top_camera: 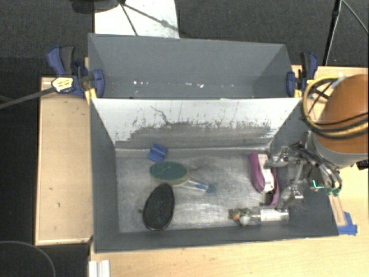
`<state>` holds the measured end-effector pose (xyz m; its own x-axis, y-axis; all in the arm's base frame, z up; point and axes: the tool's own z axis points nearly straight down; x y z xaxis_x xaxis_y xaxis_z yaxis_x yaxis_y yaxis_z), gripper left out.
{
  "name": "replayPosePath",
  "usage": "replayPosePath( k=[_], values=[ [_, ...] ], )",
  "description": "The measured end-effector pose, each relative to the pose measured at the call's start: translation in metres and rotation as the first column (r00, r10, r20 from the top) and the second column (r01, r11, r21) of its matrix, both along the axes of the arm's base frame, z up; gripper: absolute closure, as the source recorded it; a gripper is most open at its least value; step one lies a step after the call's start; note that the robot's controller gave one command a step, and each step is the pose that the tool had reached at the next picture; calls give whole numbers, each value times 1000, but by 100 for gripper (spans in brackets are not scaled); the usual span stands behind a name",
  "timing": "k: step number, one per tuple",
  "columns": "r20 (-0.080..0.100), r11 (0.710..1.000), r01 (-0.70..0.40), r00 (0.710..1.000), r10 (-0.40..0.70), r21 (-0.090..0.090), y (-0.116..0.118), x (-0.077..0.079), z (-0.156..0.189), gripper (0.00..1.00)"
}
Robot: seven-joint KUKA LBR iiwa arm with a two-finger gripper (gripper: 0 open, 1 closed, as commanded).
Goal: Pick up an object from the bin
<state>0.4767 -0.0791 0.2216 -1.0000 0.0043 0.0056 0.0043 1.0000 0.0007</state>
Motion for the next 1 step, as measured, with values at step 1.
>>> replayPosePath(
  k=[1],
  values=[
    [15, 999, -41, 999, 41, -2, -8, 65, -150, 0]
  ],
)
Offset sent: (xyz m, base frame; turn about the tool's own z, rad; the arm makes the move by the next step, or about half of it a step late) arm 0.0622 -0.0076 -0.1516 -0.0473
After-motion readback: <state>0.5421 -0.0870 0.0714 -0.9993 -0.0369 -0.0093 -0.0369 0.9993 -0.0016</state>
